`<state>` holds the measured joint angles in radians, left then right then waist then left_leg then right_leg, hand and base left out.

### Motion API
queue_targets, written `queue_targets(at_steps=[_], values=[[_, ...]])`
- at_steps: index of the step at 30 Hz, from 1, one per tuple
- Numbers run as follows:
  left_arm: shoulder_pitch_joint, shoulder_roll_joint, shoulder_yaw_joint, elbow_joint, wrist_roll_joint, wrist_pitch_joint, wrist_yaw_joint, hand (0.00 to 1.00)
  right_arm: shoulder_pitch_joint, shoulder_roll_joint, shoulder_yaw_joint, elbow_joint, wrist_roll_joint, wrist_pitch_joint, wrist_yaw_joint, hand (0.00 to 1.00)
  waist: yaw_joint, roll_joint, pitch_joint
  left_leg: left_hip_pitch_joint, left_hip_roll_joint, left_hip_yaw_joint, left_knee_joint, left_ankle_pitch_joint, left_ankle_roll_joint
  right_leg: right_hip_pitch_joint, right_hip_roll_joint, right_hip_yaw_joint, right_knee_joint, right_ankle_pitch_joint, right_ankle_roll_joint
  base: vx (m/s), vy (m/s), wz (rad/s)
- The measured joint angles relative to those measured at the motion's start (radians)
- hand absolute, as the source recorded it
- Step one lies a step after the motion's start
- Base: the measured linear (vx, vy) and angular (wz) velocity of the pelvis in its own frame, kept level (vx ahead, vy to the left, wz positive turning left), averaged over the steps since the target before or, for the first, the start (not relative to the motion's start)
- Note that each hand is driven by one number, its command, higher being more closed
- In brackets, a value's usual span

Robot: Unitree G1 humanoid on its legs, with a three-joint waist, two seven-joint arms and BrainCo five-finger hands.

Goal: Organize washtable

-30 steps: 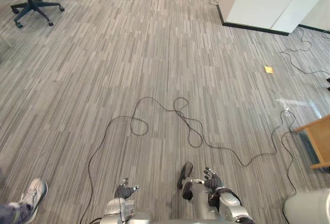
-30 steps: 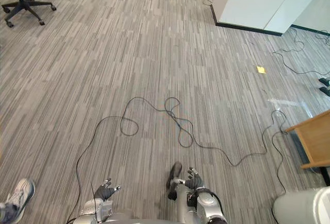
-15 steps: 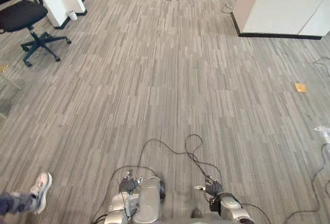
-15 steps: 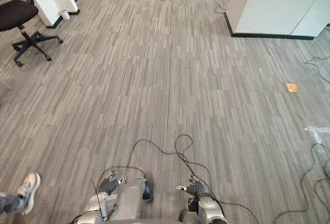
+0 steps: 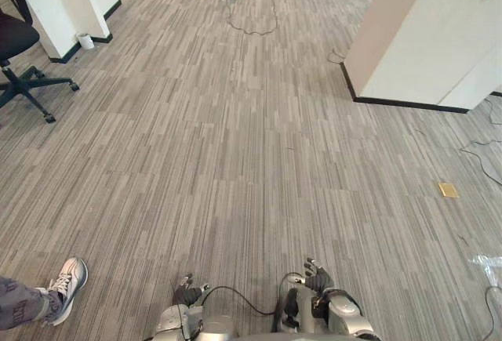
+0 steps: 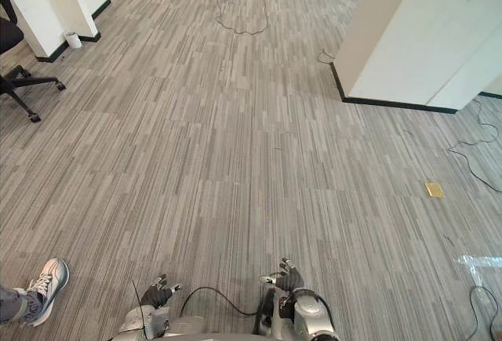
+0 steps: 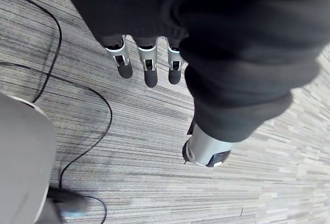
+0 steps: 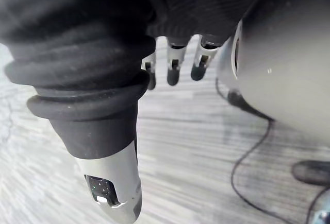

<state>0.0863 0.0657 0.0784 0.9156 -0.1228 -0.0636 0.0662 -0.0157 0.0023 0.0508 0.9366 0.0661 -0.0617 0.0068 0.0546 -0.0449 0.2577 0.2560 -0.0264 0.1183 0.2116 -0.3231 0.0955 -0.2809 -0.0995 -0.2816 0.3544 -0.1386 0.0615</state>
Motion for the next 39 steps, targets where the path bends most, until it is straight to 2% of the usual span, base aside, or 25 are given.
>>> queue_targets(at_steps=[2, 3, 4, 6, 7, 8, 10, 13, 15, 16, 17, 18, 19, 21, 23, 24, 25, 26, 28, 30, 34, 36, 37, 38, 39], values=[[0.009, -0.002, 0.004, 0.002, 0.01, -0.001, 0.0, 0.0, -0.003, 0.002, 0.0, -0.001, 0.0, 0.0, -0.001, 0.0, -0.015, -0.003, -0.002, 0.073, -0.001, -0.018, -0.031, -0.035, -0.058, -0.007, 0.021, -0.001, -0.108, 0.069, -0.039, 0.59, -0.034, 0.65], [0.017, -0.01, 0.012, 0.003, 0.019, -0.001, -0.001, 0.0, -0.001, 0.001, -0.003, -0.006, 0.0, 0.002, 0.0, 0.0, -0.024, 0.006, -0.014, 0.095, 0.012, -0.044, -0.003, -0.058, -0.098, -0.006, 0.041, 0.023, -0.072, 0.139, -0.126, 0.94, -0.131, 0.92], [0.026, -0.025, 0.04, 0.0, 0.022, -0.005, -0.001, 0.0, 0.004, 0.005, -0.007, -0.014, 0.0, 0.006, -0.001, 0.0, -0.036, 0.015, -0.03, 0.045, 0.032, -0.066, 0.147, -0.068, -0.116, 0.0, 0.043, 0.012, -0.03, 0.197, -0.14, 0.82, -0.147, 0.83], [0.022, -0.06, 0.085, -0.003, 0.023, -0.004, -0.001, 0.0, 0.006, -0.004, -0.006, -0.026, 0.0, 0.015, 0.0, 0.0, -0.041, 0.059, -0.04, -0.094, 0.101, -0.048, 0.48, -0.013, -0.147, 0.03, 0.073, -0.023, 0.005, 0.143, -0.125, 0.61, -0.117, 0.26], [0.027, -0.086, 0.121, -0.01, 0.022, 0.0, -0.001, 0.0, 0.015, -0.008, 0.004, -0.056, 0.002, 0.024, 0.0, 0.0, -0.031, 0.108, -0.044, -0.215, 0.176, -0.016, 0.74, 0.186, -0.154, 0.08, 0.116, -0.01, -0.019, 0.106, -0.132, 0.79, -0.067, -0.49], [0.025, -0.098, 0.127, -0.024, 0.022, 0.001, -0.002, 0.0, 0.018, -0.005, 0.004, -0.054, 0.002, 0.032, -0.002, 0.0, -0.014, 0.128, -0.035, -0.316, 0.256, 0.017, 0.944, 0.174, -0.143, 0.154, 0.152, 0.025, -0.052, 0.062, -0.15, 0.79, -0.038, -0.59], [0.017, -0.09, 0.126, -0.027, 0.022, 0.001, -0.005, 0.0, 0.017, 0.008, -0.004, -0.047, 0.002, 0.037, -0.003, 0.0, -0.011, 0.12, -0.03, -0.386, 0.267, 0.027, 0.994, 0.13, -0.142, 0.23, 0.152, 0.041, -0.088, 0.031, -0.143, 0.52, -0.01, -0.22], [0.016, -0.057, 0.117, -0.059, 0.014, -0.011, -0.012, 0.0, 0.011, 0.022, -0.004, 0.008, 0.004, 0.04, -0.003, 0.0, 0.016, 0.057, -0.025, -0.537, 0.208, 0.06, 0.709, 0.055, -0.112, 0.417, 0.104, 0.087, -0.21, 0.005, -0.124, 0.66, 0.013, -0.23], [0.013, -0.058, 0.122, -0.079, 0.011, -0.021, -0.021, 0.0, -0.007, 0.019, -0.007, 0.026, 0.005, 0.038, -0.004, 0.0, 0.027, 0.048, -0.019, -0.598, 0.149, 0.041, 0.382, 0.083, -0.138, 0.462, 0.068, 0.115, -0.25, -0.022, -0.081, 0.63, 0.17, -0.53], [0.013, -0.063, 0.124, -0.081, 0.007, -0.022, -0.021, 0.0, -0.005, 0.017, -0.008, 0.036, 0.004, 0.033, -0.004, 0.0, 0.04, 0.058, -0.021, -0.597, 0.135, 0.004, 0.133, 0.171, -0.17, 0.49, 0.063, 0.14, -0.268, -0.048, -0.049, 0.55, 0.235, -0.58], [0.012, -0.065, 0.124, -0.081, 0.003, -0.023, -0.021, 0.0, -0.004, 0.017, -0.007, 0.049, 0.004, 0.032, -0.004, 0.0, 0.05, 0.059, -0.02, -0.593, 0.136, -0.006, 0.088, 0.258, -0.171, 0.509, 0.063, 0.152, -0.278, -0.065, -0.032, 0.57, 0.268, -0.66], [0.009, -0.062, 0.13, -0.082, -0.004, -0.026, -0.019, 0.0, -0.002, 0.024, -0.002, 0.075, 0.004, 0.036, -0.005, 0.0, 0.068, 0.042, -0.024, -0.574, 0.116, 0.004, 0.119, 0.337, -0.129, 0.547, 0.043, 0.176, -0.279, -0.093, -0.036, 0.59, 0.257, -0.46], [0.007, -0.045, 0.134, -0.089, -0.005, -0.03, -0.019, 0.0, 0.008, 0.041, -0.002, 0.074, 0.004, 0.035, -0.003, 0.0, 0.067, 0.007, -0.029, -0.59, 0.099, 0.017, 0.186, 0.273, -0.091, 0.552, 0.016, 0.175, -0.249, -0.098, -0.04, 0.73, 0.278, -0.34], [0.006, -0.042, 0.134, -0.086, -0.024, -0.026, -0.019, 0.0, 0.023, 0.042, -0.008, 0.062, 0.003, 0.033, -0.003, 0.0, 0.066, -0.006, -0.035, -0.587, 0.089, 0.029, 0.264, 0.194, -0.049, 0.502, -0.013, 0.184, -0.092, -0.096, -0.035, 0.66, 0.249, -0.12], [0.002, -0.033, 0.125, -0.07, -0.029, -0.022, -0.017, 0.0, 0.029, 0.044, -0.024, 0.056, 0.003, 0.029, -0.003, 0.0, 0.062, -0.02, -0.033, -0.52, 0.063, 0.049, 0.287, 0.118, -0.018, 0.405, -0.06, 0.213, 0.201, -0.053, 0.03, 0.56, 0.253, -0.15], [-0.003, -0.021, 0.121, -0.051, -0.034, -0.019, -0.016, 0.0, 0.021, 0.045, -0.024, 0.051, 0.003, 0.025, -0.002, 0.0, 0.056, -0.028, -0.021, -0.438, 0.047, 0.065, 0.282, 0.074, -0.014, 0.319, -0.095, 0.231, 0.467, 0.021, 0.048, 0.65, 0.272, -0.15], [0.002, -0.011, 0.118, -0.028, -0.034, -0.009, -0.014, 0.0, 0.011, 0.043, -0.019, 0.047, 0.003, 0.024, 0.001, 0.0, 0.035, -0.009, -0.005, -0.314, 0.041, 0.073, 0.257, 0.038, -0.007, 0.261, -0.127, 0.176, 0.667, -0.007, 0.02, 0.52, 0.196, -0.1], [0.005, -0.009, 0.118, -0.017, -0.033, -0.007, -0.013, 0.0, 0.014, 0.044, -0.016, 0.04, 0.003, 0.023, 0.001, 0.0, 0.024, -0.009, -0.007, -0.265, 0.042, 0.078, 0.234, 0.033, -0.004, 0.243, -0.135, 0.141, 0.686, -0.025, 0.004, 0.42, 0.148, -0.03], [0.017, -0.008, 0.11, -0.009, -0.032, -0.005, -0.006, 0.0, 0.019, 0.045, -0.003, 0.02, 0.002, 0.018, 0.004, 0.0, 0.012, -0.007, -0.01, -0.177, 0.044, 0.086, 0.15, 0.033, -0.004, 0.179, -0.134, 0.045, 0.634, -0.081, -0.019, 0.39, 0.12, -0.08], [0.007, -0.014, 0.109, 0.003, -0.032, -0.002, -0.001, 0.0, 0.001, 0.037, 0.0, 0.019, 0.001, 0.011, 0.019, 0.0, 0.012, -0.003, -0.008, -0.096, 0.048, 0.099, 0.064, 0.032, -0.007, 0.055, -0.084, -0.043, 0.361, -0.102, -0.018, 0.51, 0.093, -0.2], [0.007, -0.017, 0.109, 0.022, -0.015, 0.0, 0.001, 0.0, -0.009, 0.025, 0.003, 0.013, 0.002, -0.001, 0.018, 0.0, -0.004, 0.003, -0.005, 0.011, 0.041, 0.076, 0.005, -0.02, -0.084, 0.012, 0.015, -0.028, -0.123, 0.059, -0.041, 0.54, 0.004, 0.24], [0.018, -0.022, 0.11, 0.02, -0.003, -0.001, 0.0, 0.0, -0.001, 0.027, -0.003, 0.004, 0.003, 0.0, 0.018, 0.0, -0.019, 0.003, -0.015, 0.076, 0.044, 0.036, -0.002, -0.077, -0.113, 0.011, 0.021, -0.021, -0.064, 0.078, -0.087, 0.61, -0.11, 0.79], [0.027, -0.036, 0.113, 0.018, 0.006, -0.001, 0.0, 0.0, 0.011, 0.026, -0.013, -0.017, 0.003, 0.004, 0.018, 0.0, -0.023, 0.022, -0.029, 0.088, 0.068, 0.002, 0.022, -0.103, -0.134, -0.002, 0.03, -0.023, 0.0, 0.127, -0.143, 0.67, -0.144, 0.96], [0.028, -0.041, 0.119, 0.017, 0.009, -0.001, -0.001, 0.0, 0.015, 0.029, -0.019, -0.018, 0.003, 0.005, 0.018, 0.0, -0.026, 0.022, -0.039, 0.054, 0.073, -0.025, 0.121, -0.105, -0.138, 0.001, 0.026, -0.034, 0.038, 0.139, -0.131, 0.66, -0.207, 0.77], [0.022, -0.063, 0.137, 0.011, 0.009, 0.001, 0.0, 0.0, 0.015, 0.021, -0.02, -0.02, 0.002, 0.012, 0.018, 0.0, -0.026, 0.057, -0.049, -0.059, 0.129, -0.037, 0.381, -0.084, -0.16, 0.018, 0.047, -0.063, 0.068, 0.094, -0.129, 0.64, -0.25, 0.35]])
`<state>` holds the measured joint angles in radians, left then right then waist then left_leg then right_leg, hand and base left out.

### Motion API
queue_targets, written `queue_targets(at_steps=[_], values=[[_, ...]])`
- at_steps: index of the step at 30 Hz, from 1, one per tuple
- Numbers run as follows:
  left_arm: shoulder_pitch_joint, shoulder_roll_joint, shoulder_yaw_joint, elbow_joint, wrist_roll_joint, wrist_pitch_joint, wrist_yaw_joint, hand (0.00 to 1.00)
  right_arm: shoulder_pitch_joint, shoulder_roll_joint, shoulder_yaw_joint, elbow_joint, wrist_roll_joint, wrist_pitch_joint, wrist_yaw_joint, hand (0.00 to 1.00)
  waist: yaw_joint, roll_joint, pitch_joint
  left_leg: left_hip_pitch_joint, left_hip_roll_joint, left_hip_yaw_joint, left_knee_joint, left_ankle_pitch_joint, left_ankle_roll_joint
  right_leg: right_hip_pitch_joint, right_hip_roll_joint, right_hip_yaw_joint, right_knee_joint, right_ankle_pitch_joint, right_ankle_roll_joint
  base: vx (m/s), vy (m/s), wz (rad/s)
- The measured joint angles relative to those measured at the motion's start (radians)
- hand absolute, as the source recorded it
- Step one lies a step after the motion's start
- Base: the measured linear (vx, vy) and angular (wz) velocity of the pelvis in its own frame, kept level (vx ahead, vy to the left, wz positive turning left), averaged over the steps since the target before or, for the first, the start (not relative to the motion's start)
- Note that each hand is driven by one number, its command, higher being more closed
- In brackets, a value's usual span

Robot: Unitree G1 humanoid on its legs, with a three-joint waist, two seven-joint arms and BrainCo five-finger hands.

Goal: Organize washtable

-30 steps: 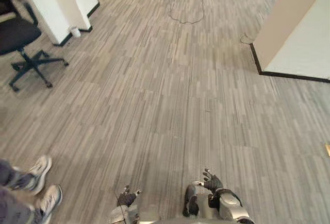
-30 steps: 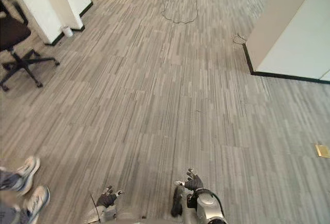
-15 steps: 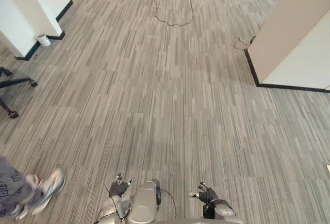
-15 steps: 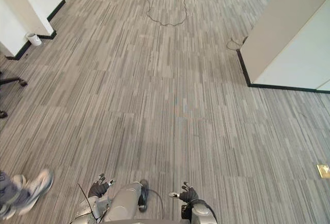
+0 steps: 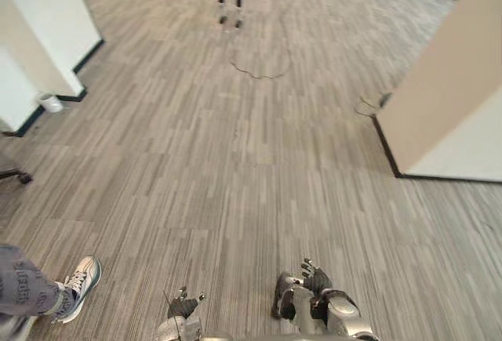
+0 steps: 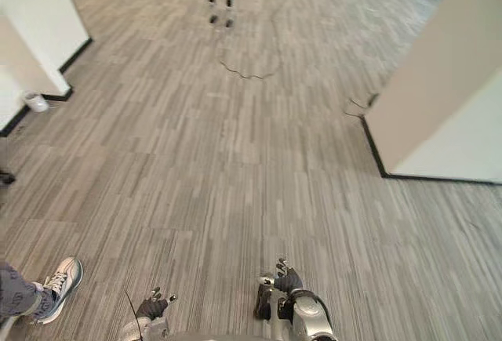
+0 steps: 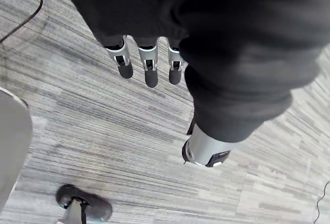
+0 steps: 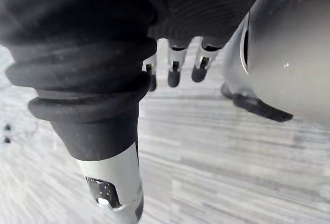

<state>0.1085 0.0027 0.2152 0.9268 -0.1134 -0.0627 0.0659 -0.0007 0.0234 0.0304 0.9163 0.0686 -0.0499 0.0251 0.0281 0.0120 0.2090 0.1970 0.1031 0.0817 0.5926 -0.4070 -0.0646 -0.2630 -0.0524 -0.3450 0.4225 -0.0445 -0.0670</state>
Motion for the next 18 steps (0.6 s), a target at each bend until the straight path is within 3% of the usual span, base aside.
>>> queue_targets(at_steps=[1, 2, 3, 4, 5, 7, 9, 10, 11, 13, 14, 15, 17, 18], values=[[0.004, -0.028, 0.019, -0.012, 0.0, 0.002, -0.001, 0.0, 0.001, -0.012, 0.002, -0.014, 0.0, 0.005, 0.0, 0.0, 0.004, 0.038, -0.003, -0.124, 0.069, 0.005, 0.272, 0.127, -0.002, 0.041, 0.041, 0.002, -0.014, -0.044, -0.008, 0.64, -0.23, -0.03], [0.01, -0.037, 0.026, -0.018, 0.0, 0.001, 0.0, 0.0, 0.003, -0.012, 0.009, -0.024, 0.0, 0.01, -0.001, 0.0, 0.014, 0.06, -0.003, -0.174, 0.107, 0.011, 0.385, 0.203, -0.005, 0.067, 0.067, 0.011, -0.031, -0.062, -0.022, 0.65, -0.143, -0.44], [0.008, -0.045, 0.024, -0.026, 0.0, 0.001, -0.001, 0.0, -0.001, -0.015, 0.003, -0.017, 0.001, 0.019, -0.004, 0.0, 0.021, 0.079, 0.005, -0.259, 0.161, 0.033, 0.535, 0.192, 0.0, 0.127, 0.102, 0.024, -0.069, -0.082, -0.032, 0.64, -0.068, -0.4], [-0.001, -0.038, 0.018, -0.033, -0.001, 0.0, -0.001, 0.0, -0.012, -0.008, 0.0, 0.007, 0.002, 0.024, -0.005, 0.0, 0.018, 0.074, 0.009, -0.322, 0.162, 0.053, 0.566, 0.167, -0.002, 0.205, 0.106, 0.04, -0.121, -0.095, -0.027, 0.75, -0.103, -0.32], [-0.002, -0.021, 0.01, -0.039, -0.003, -0.007, -0.002, 0.0, -0.013, -0.002, 0.002, 0.035, 0.004, 0.027, -0.005, 0.0, 0.026, 0.035, 0.016, -0.375, 0.145, 0.085, 0.518, 0.147, 0.005, 0.291, 0.1, 0.061, -0.196, -0.09, -0.018, 0.73, -0.112, -0.18], [-0.002, -0.007, 0.01, -0.063, -0.006, -0.016, -0.002, 0.0, -0.02, -0.001, 0.003, 0.077, 0.01, 0.029, -0.009, 0.0, 0.05, 0.008, 0.018, -0.448, 0.105, 0.138, 0.334, 0.121, 0.03, 0.38, 0.083, 0.097, -0.28, -0.087, -0.014, 0.65, -0.07, -0.38], [-0.003, -0.008, 0.011, -0.076, -0.015, -0.026, -0.003, 0.0, -0.034, -0.007, 0.001, 0.095, 0.01, 0.029, -0.019, 0.0, 0.068, 0.006, 0.021, -0.504, 0.068, 0.156, 0.104, 0.129, 0.023, 0.428, 0.07, 0.116, -0.333, -0.091, -0.008, 0.44, 0.041, -0.51], [-0.005, -0.01, 0.011, -0.081, -0.026, -0.031, -0.003, 0.0, -0.039, -0.012, 0.0, 0.1, 0.009, 0.028, -0.026, 0.0, 0.082, 0.008, 0.021, -0.533, 0.046, 0.171, -0.111, 0.175, 0.01, 0.46, 0.061, 0.128, -0.369, -0.105, 0.016, 0.65, 0.172, -0.59], [-0.007, -0.012, 0.011, -0.082, -0.035, -0.032, -0.003, 0.0, -0.035, -0.012, 0.001, 0.107, 0.008, 0.027, -0.029, 0.0, 0.094, 0.014, 0.02, -0.544, 0.036, 0.178, -0.285, 0.29, 0.028, 0.513, 0.062, 0.136, -0.409, -0.13, 0.055, 0.67, 0.203, -0.5], [-0.008, -0.007, 0.018, -0.082, -0.037, -0.033, -0.001, 0.0, -0.034, -0.006, 0.005, 0.128, 0.005, 0.028, -0.032, 0.0, 0.109, -0.007, 0.012, -0.535, 0.023, 0.2, -0.255, 0.368, 0.078, 0.554, 0.041, 0.143, -0.426, -0.158, 0.08, 0.62, 0.21, -0.18], [-0.011, 0.004, 0.024, -0.084, -0.04, -0.032, -0.001, 0.0, -0.027, 0.004, 0.004, 0.13, -0.001, 0.026, -0.037, 0.0, 0.101, -0.031, 0.008, -0.547, 0.011, 0.198, -0.175, 0.344, 0.129, 0.572, 0.015, 0.129, -0.394, -0.173, 0.088, 0.66, 0.211, 0.07], [-0.011, 0.006, 0.025, -0.082, -0.041, -0.031, 0.0, 0.0, -0.025, 0.004, 0.004, 0.129, -0.001, 0.025, -0.04, 0.0, 0.097, -0.033, 0.006, -0.55, 0.004, 0.187, -0.148, 0.327, 0.163, 0.569, 0.008, 0.126, -0.354, -0.173, 0.088, 0.82, 0.276, 0.19], [-0.014, 0.022, 0.024, -0.065, -0.043, -0.029, 0.0, 0.0, -0.011, 0.01, -0.002, 0.126, -0.002, 0.025, -0.041, 0.0, 0.095, -0.052, 0.002, -0.509, -0.024, 0.181, -0.121, 0.272, 0.179, 0.497, -0.036, 0.128, -0.098, -0.179, 0.116, 0.62, 0.227, 0.28], [-0.022, 0.037, 0.01, -0.043, -0.041, -0.025, 0.0, 0.0, -0.011, 0.007, -0.006, 0.126, -0.005, 0.022, -0.041, 0.0, 0.085, -0.066, 0.004, -0.452, -0.053, 0.175, -0.125, 0.234, 0.191, 0.411, -0.088, 0.142, 0.173, -0.126, 0.171, 0.64, 0.209, 0.55]])
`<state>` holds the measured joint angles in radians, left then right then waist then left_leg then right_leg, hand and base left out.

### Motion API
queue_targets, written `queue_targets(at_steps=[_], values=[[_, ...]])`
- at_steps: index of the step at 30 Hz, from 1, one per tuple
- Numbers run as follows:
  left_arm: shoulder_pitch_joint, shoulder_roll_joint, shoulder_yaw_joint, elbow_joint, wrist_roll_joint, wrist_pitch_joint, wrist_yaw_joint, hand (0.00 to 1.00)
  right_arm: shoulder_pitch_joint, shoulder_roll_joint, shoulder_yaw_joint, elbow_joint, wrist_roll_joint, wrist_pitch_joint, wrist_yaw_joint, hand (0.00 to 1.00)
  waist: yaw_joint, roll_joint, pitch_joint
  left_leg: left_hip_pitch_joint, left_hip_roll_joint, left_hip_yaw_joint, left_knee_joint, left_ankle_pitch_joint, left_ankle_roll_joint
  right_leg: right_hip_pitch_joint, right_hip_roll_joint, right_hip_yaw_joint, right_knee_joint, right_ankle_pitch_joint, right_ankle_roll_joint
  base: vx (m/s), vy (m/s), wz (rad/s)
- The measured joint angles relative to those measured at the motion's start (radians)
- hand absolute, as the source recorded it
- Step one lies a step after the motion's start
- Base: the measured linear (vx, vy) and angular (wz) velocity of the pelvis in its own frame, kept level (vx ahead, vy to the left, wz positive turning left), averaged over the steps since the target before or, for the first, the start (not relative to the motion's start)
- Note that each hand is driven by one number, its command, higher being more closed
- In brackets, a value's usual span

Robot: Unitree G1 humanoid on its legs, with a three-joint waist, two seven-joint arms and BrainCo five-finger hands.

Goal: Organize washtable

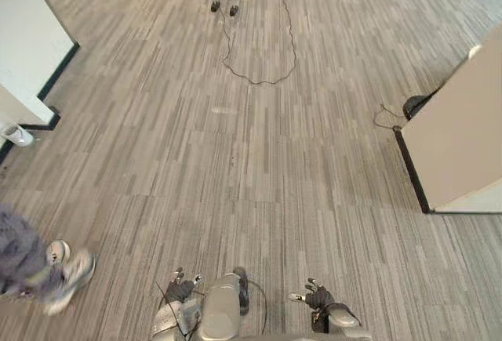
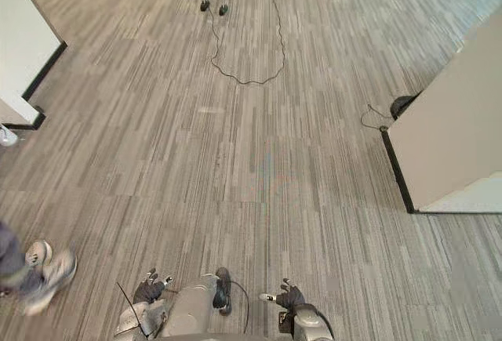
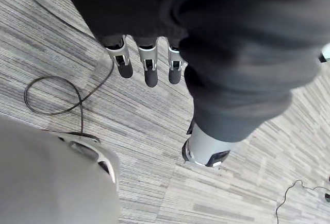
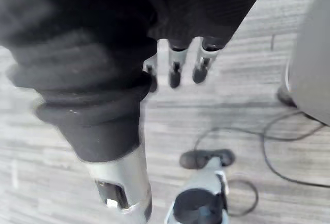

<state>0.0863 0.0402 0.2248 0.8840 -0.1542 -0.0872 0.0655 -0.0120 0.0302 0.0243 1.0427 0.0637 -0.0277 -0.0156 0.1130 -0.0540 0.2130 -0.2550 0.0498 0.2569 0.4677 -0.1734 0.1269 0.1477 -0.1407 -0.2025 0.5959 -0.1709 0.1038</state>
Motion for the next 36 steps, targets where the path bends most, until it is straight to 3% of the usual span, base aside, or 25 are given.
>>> queue_targets(at_steps=[1, 2, 3, 4, 6, 8, 10, 12, 13, 14, 16, 17, 18, 19, 21, 22, 24, 26, 27, 28, 29, 31, 33, 34, 36], values=[[-0.01, 0.014, -0.015, 0.024, 0.0, 0.009, 0.001, 0.0, -0.001, -0.005, -0.012, -0.002, -0.007, -0.003, 0.002, 0.0, -0.01, -0.008, 0.008, 0.074, -0.033, -0.019, -0.004, -0.043, 0.013, -0.08, -0.04, 0.027, 0.252, 0.033, 0.0, 0.63, 0.191, 0.62], [-0.011, 0.018, -0.019, 0.033, 0.0, 0.014, 0.0, 0.0, -0.002, -0.008, -0.018, -0.006, -0.01, -0.005, 0.004, 0.0, -0.014, -0.006, 0.013, 0.121, -0.044, -0.031, -0.012, -0.061, 0.018, -0.104, -0.051, 0.028, 0.347, 0.028, -0.007, 0.62, 0.158, 0.64], [-0.01, 0.019, -0.02, 0.054, 0.001, 0.02, 0.001, 0.0, -0.002, -0.017, -0.017, -0.014, -0.021, -0.01, 0.012, 0.0, -0.022, 0.008, 0.019, 0.213, -0.055, -0.053, -0.045, -0.087, 0.021, -0.152, -0.055, 0.013, 0.444, 0.005, -0.037, 0.59, 0.131, 0.59], [-0.005, 0.021, -0.026, 0.064, 0.01, 0.026, 0.001, 0.0, -0.001, -0.025, -0.015, -0.027, -0.027, -0.014, 0.02, 0.0, -0.029, 0.029, 0.02, 0.295, -0.056, -0.076, -0.097, -0.099, 0.021, -0.213, -0.046, -0.015, 0.442, -0.026, -0.052, 0.65, 0.128, 0.78], [0.001, 0.024, -0.035, 0.075, 0.012, 0.025, 0.001, 0.0, -0.002, -0.028, -0.015, -0.057, -0.026, -0.021, 0.021, 0.0, -0.05, 0.031, 0.021, 0.389, -0.054, -0.123, -0.177, -0.099, 0.02, -0.303, -0.029, -0.083, 0.312, -0.069, -0.079, 0.56, 0.068, 0.73], [-0.009, 0.021, -0.043, 0.085, 0.024, 0.027, 0.0, 0.0, -0.002, -0.037, -0.018, -0.072, -0.025, -0.034, 0.021, 0.0, -0.052, 0.03, 0.022, 0.457, -0.049, -0.163, -0.235, -0.107, 0.006, -0.391, 0.003, -0.126, 0.109, -0.065, -0.075, 0.59, 0.016, 0.65], [-0.021, 0.023, -0.069, 0.09, 0.046, 0.028, 0.001, 0.0, -0.017, -0.044, -0.014, -0.068, -0.024, -0.034, 0.02, 0.0, -0.068, 0.017, 0.028, 0.539, -0.05, -0.203, -0.297, -0.135, -0.027, -0.435, 0.032, -0.161, -0.271, 0.051, -0.051, 0.52, -0.04, 0.76], [-0.015, 0.024, -0.07, 0.091, 0.05, 0.028, 0.001, 0.0, -0.026, -0.04, -0.014, -0.057, -0.025, -0.036, 0.02, 0.0, -0.073, 0.011, 0.027, 0.598, -0.05, -0.217, -0.317, -0.169, -0.057, -0.453, 0.051, -0.173, -0.378, 0.097, -0.063, 0.58, -0.087, 0.51], [-0.001, 0.025, -0.07, 0.089, 0.051, 0.028, 0.001, 0.0, -0.022, -0.036, -0.014, -0.054, -0.025, -0.035, 0.02, 0.0, -0.076, -0.001, 0.019, 0.632, -0.051, -0.235, -0.303, -0.193, -0.096, -0.457, 0.062, -0.176, -0.363, 0.09, -0.082, 0.73, -0.145, 0.63], [0.001, 0.019, -0.07, 0.087, 0.054, 0.027, 0.0, 0.0, -0.022, -0.038, -0.02, -0.052, -0.024, -0.031, 0.021, 0.0, -0.081, -0.001, 0.011, 0.626, -0.04, -0.26, -0.233, -0.206, -0.115, -0.465, 0.079, -0.132, -0.323, 0.166, -0.176, 0.89, -0.19, 0.78], [0.003, 0.005, -0.065, 0.085, 0.055, 0.027, 0.0, 0.0, -0.018, -0.038, -0.038, -0.06, -0.025, -0.024, 0.021, 0.0, -0.098, 0.022, -0.006, 0.543, -0.006, -0.276, -0.019, -0.199, -0.127, -0.452, 0.088, -0.161, -0.278, 0.194, -0.182, 0.73, -0.184, 0.68], [0.001, -0.021, -0.046, 0.078, 0.056, 0.033, 0.0, 0.0, -0.01, -0.048, -0.035, -0.096, -0.023, -0.013, 0.02, 0.0, -0.103, 0.078, -0.006, 0.415, 0.08, -0.266, 0.309, -0.093, -0.208, -0.384, 0.14, -0.194, -0.276, 0.169, -0.19, 0.69, -0.155, 0.26], [0.004, -0.035, -0.029, 0.068, 0.055, 0.033, -0.001, 0.0, -0.004, -0.052, -0.028, -0.112, -0.021, -0.011, 0.019, 0.0, -0.089, 0.1, -0.006, 0.366, 0.116, -0.242, 0.432, 0.012, -0.217, -0.357, 0.17, -0.18, -0.283, 0.143, -0.201, 0.83, -0.149, -0.24], [0.008, -0.048, -0.019, 0.054, 0.056, 0.033, 0.0, 0.0, 0.003, -0.049, -0.017, -0.119, -0.015, -0.006, 0.019, 0.0, -0.07, 0.121, -0.002, 0.278, 0.192, -0.19, 0.626, -0.004, -0.208, -0.3, 0.208, -0.157, -0.296, 0.105, -0.216, 0.83, -0.108, -0.5], [-0.016, -0.024, -0.026, 0.045, 0.058, 0.033, -0.001, 0.0, 0.002, -0.017, -0.019, -0.105, 0.006, 0.0, 0.017, 0.0, -0.072, 0.085, 0.017, 0.157, 0.214, -0.148, 0.703, -0.067, -0.183, -0.184, 0.206, -0.139, -0.348, 0.077, -0.21, 0.64, -0.109, -0.24], [-0.019, 0.001, -0.038, 0.029, 0.057, 0.032, -0.001, 0.0, -0.001, -0.009, -0.015, -0.078, 0.015, 0.001, 0.014, 0.0, -0.067, 0.047, 0.022, 0.086, 0.197, -0.122, 0.64, -0.101, -0.158, -0.108, 0.194, -0.117, -0.412, 0.073, -0.202, 0.48, -0.092, -0.16], [-0.023, 0.009, -0.037, 0.006, 0.056, 0.023, 0.0, 0.0, -0.003, 0.003, -0.016, -0.069, 0.019, 0.003, 0.01, 0.0, -0.06, 0.023, 0.03, -0.003, 0.15, -0.107, 0.426, -0.131, -0.161, -0.039, 0.171, -0.086, -0.461, 0.069, -0.19, 0.57, 0.0, -0.45], [-0.03, 0.003, -0.038, -0.014, 0.052, 0.012, -0.001, 0.0, -0.013, -0.008, -0.022, -0.059, 0.023, 0.002, -0.001, 0.0, -0.039, 0.013, 0.04, -0.07, 0.084, -0.148, 0.168, -0.118, -0.171, -0.001, 0.136, -0.036, -0.481, 0.036, -0.144, 0.53, 0.145, -0.7], [-0.029, -0.007, -0.04, -0.014, 0.051, 0.007, 0.0, 0.0, -0.013, -0.023, -0.024, -0.036, 0.023, 0.0, -0.004, 0.0, -0.038, 0.041, 0.039, -0.082, 0.057, -0.207, -0.023, -0.061, -0.212, 0.022, 0.134, -0.005, -0.477, 0.004, -0.111, 0.6, 0.304, -0.93], [-0.02, -0.011, -0.047, -0.008, 0.047, 0.004, 0.001, 0.0, -0.008, -0.041, -0.019, -0.022, 0.022, 0.0, -0.005, 0.0, -0.026, 0.064, 0.037, -0.062, 0.06, -0.229, -0.059, 0.102, -0.206, 0.044, 0.144, 0.045, -0.455, -0.04, -0.082, 0.5, 0.266, -1.02], [-0.017, -0.01, -0.048, -0.005, 0.047, 0.003, 0.001, 0.0, -0.007, -0.039, -0.014, -0.017, 0.022, -0.001, -0.005, 0.0, -0.019, 0.062, 0.034, -0.053, 0.054, -0.228, -0.029, 0.125, -0.167, 0.049, 0.134, 0.073, -0.43, -0.064, -0.079, 0.62, 0.34, -0.96], [-0.022, 0.02, -0.049, 0.002, 0.047, 0.004, 0.001, 0.0, 0.006, -0.009, -0.017, -0.037, 0.017, -0.006, -0.003, 0.0, -0.022, 0.009, 0.023, -0.033, 0.033, -0.171, 0.067, -0.004, -0.124, -0.004, 0.065, 0.119, -0.221, -0.121, -0.058, 0.57, 0.287, -0.61], [-0.028, 0.039, -0.065, 0.014, 0.042, 0.005, 0.002, 0.0, 0.007, 0.003, -0.015, -0.046, 0.011, -0.007, -0.001, 0.0, -0.021, -0.02, 0.028, 0.039, 0.011, -0.117, 0.077, -0.051, -0.082, -0.117, 0.009, 0.146, 0.089, -0.092, -0.034, 0.42, 0.199, -0.44], [-0.027, 0.048, -0.073, 0.021, 0.041, 0.007, 0.002, 0.0, 0.004, 0.005, -0.014, -0.047, 0.004, -0.007, 0.002, 0.0, -0.026, -0.017, 0.037, 0.087, 0.004, -0.097, 0.081, -0.081, -0.065, -0.159, -0.017, 0.145, 0.236, -0.061, -0.034, 0.54, 0.207, -0.31], [-0.026, 0.055, -0.099, 0.043, 0.041, 0.025, 0.002, 0.0, -0.002, 0.001, -0.013, -0.056, 0.003, -0.01, 0.005, 0.0, -0.049, -0.001, 0.045, 0.206, 0.006, -0.084, 0.075, -0.135, -0.046, -0.215, -0.061, 0.056, 0.437, -0.075, -0.058, 0.44, 0.146, -0.2]])
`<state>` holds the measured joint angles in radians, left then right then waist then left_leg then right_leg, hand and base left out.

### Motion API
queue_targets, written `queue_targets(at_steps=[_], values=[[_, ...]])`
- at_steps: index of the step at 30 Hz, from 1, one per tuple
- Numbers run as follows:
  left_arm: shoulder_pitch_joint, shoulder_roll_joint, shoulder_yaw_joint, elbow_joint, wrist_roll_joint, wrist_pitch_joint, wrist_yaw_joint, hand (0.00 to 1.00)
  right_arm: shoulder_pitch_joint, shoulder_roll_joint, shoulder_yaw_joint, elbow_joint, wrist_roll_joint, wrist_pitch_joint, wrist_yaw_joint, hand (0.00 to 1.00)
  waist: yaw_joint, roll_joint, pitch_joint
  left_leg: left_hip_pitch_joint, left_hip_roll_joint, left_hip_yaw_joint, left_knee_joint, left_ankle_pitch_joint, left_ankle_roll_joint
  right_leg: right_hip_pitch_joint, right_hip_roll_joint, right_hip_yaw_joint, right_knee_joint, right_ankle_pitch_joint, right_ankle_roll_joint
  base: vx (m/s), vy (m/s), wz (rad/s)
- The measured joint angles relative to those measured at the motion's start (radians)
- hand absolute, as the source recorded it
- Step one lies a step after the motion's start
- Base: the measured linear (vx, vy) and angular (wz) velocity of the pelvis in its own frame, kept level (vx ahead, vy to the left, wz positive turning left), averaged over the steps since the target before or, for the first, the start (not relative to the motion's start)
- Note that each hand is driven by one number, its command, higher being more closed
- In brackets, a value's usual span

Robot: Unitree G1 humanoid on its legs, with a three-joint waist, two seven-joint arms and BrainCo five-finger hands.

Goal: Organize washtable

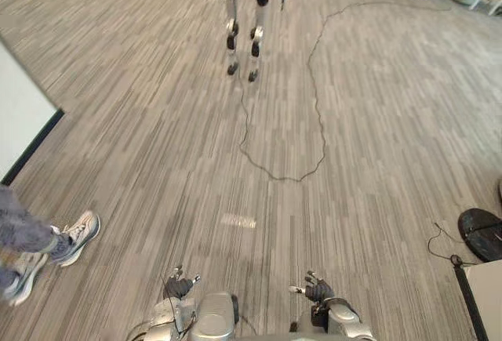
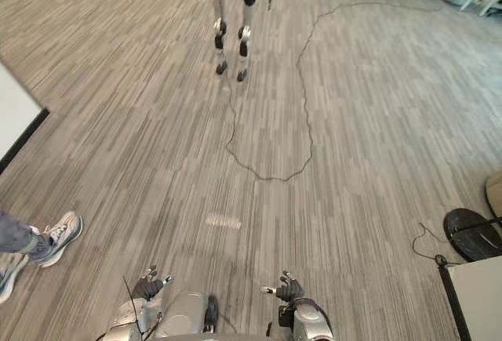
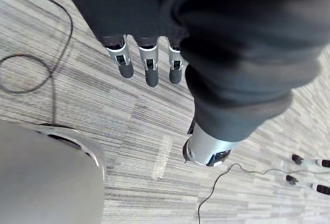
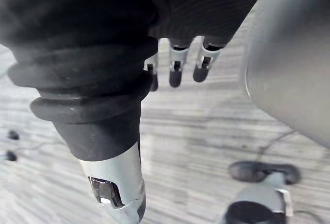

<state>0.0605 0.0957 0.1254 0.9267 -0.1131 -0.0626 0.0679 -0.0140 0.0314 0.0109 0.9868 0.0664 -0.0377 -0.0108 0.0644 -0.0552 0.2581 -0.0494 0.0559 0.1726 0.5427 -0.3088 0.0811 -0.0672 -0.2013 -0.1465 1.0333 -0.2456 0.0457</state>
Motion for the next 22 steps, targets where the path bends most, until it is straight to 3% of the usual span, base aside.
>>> queue_targets(at_steps=[3, 5, 6, 7, 8, 11, 12, 13, 15, 16, 17, 20, 22], values=[[0.0, 0.001, -0.02, 0.017, 0.003, 0.001, -0.001, 0.0, -0.011, -0.006, 0.03, -0.003, -0.014, -0.004, 0.007, 0.0, 0.0, 0.003, 0.001, 0.117, 0.012, 0.039, -0.102, -0.008, 0.001, -0.086, 0.002, -0.12, -0.103, -0.038, -0.017, 0.34, 0.088, -0.33], [-0.001, -0.003, -0.035, 0.018, 0.007, 0.001, -0.001, 0.0, -0.026, -0.013, 0.039, -0.003, -0.029, -0.006, 0.009, 0.0, -0.006, 0.011, 0.006, 0.181, 0.023, 0.057, -0.17, -0.012, -0.006, -0.141, 0.048, -0.161, -0.39, -0.027, -0.006, 0.37, 0.032, -0.27], [-0.001, -0.004, -0.037, 0.019, 0.007, 0.001, -0.001, 0.0, -0.032, -0.017, 0.045, -0.002, -0.029, -0.005, 0.011, 0.0, -0.01, 0.015, 0.008, 0.194, 0.029, 0.063, -0.18, -0.017, -0.014, -0.148, 0.067, -0.156, -0.484, -0.007, 0.002, 0.3, 0.009, -0.2], [0.001, -0.003, -0.038, 0.021, 0.009, 0.0, -0.001, 0.0, -0.036, -0.018, 0.049, 0.001, -0.03, -0.001, 0.012, 0.0, -0.013, 0.015, 0.008, 0.21, 0.028, 0.077, -0.202, -0.029, -0.041, -0.145, 0.1, -0.151, -0.657, 0.07, 0.002, 0.29, -0.014, -0.09], [0.001, -0.002, -0.04, 0.028, 0.012, 0.001, -0.002, 0.0, -0.036, -0.017, 0.048, 0.0, -0.03, -0.001, 0.012, 0.0, -0.021, 0.01, 0.006, 0.238, 0.023, 0.076, -0.207, -0.047, -0.072, -0.146, 0.106, -0.141, -0.707, 0.133, -0.012, 0.31, -0.036, -0.01], [0.011, -0.017, -0.036, 0.029, 0.032, 0.005, -0.001, 0.0, -0.007, -0.018, 0.034, -0.028, -0.03, 0.001, 0.012, 0.0, -0.027, 0.02, -0.015, 0.27, 0.044, 0.057, -0.192, -0.091, -0.14, -0.125, 0.126, -0.136, -0.7, 0.186, -0.072, 0.47, -0.165, 0.42], [0.009, -0.031, -0.021, 0.023, 0.037, 0.007, -0.002, 0.0, 0.002, -0.016, 0.021, -0.036, -0.029, 0.001, 0.011, 0.0, -0.029, 0.019, -0.023, 0.223, 0.07, 0.02, -0.057, -0.091, -0.147, -0.117, 0.132, -0.16, -0.687, 0.203, -0.074, 0.47, -0.251, 0.61], [0.008, -0.055, 0.0, 0.008, 0.038, 0.01, -0.002, 0.0, 0.007, -0.021, 0.019, -0.045, -0.029, 0.004, 0.01, 0.0, -0.03, 0.042, -0.03, 0.129, 0.124, -0.005, 0.145, -0.063, -0.172, -0.09, 0.163, -0.183, -0.684, 0.175, -0.089, 0.47, -0.255, 0.46], [0.016, -0.077, 0.026, -0.014, 0.04, 0.009, -0.002, 0.0, 0.015, -0.025, 0.018, -0.069, -0.028, 0.006, 0.006, 0.0, -0.02, 0.083, -0.03, 0.008, 0.22, -0.015, 0.412, 0.003, -0.175, -0.037, 0.212, -0.183, -0.71, 0.151, -0.115, 0.49, -0.204, -0.13], [0.01, -0.076, 0.025, -0.013, 0.046, 0.01, -0.003, 0.0, 0.014, -0.022, 0.011, -0.068, -0.026, 0.009, 0.001, 0.0, -0.024, 0.084, -0.029, -0.032, 0.242, -0.009, 0.466, 0.002, -0.173, 0.005, 0.224, -0.179, -0.732, 0.143, -0.126, 0.43, -0.128, -0.29], [0.007, -0.076, 0.024, -0.013, 0.046, 0.012, -0.003, 0.0, 0.016, -0.019, 0.003, -0.067, -0.023, 0.01, -0.004, 0.0, -0.027, 0.08, -0.029, -0.044, 0.243, -0.006, 0.458, 0.002, -0.173, 0.03, 0.224, -0.177, -0.748, 0.143, -0.126, 0.41, -0.125, -0.23], [0.007, -0.071, 0.022, -0.014, 0.046, 0.009, -0.002, 0.0, 0.023, -0.022, -0.017, -0.056, -0.009, 0.013, -0.012, 0.0, -0.023, 0.059, -0.021, -0.046, 0.2, 0.004, 0.226, 0.002, -0.174, 0.126, 0.217, -0.129, -0.823, 0.144, -0.125, 0.33, -0.044, -0.37], [0.009, -0.07, 0.018, -0.01, 0.045, 0.01, -0.001, 0.0, 0.014, -0.021, -0.024, -0.031, 0.002, 0.012, -0.012, 0.0, -0.021, 0.065, -0.023, -0.035, 0.135, -0.081, -0.049, 0.015, -0.182, 0.135, 0.219, -0.088, -0.834, 0.145, -0.122, 0.21, 0.088, -0.52]])
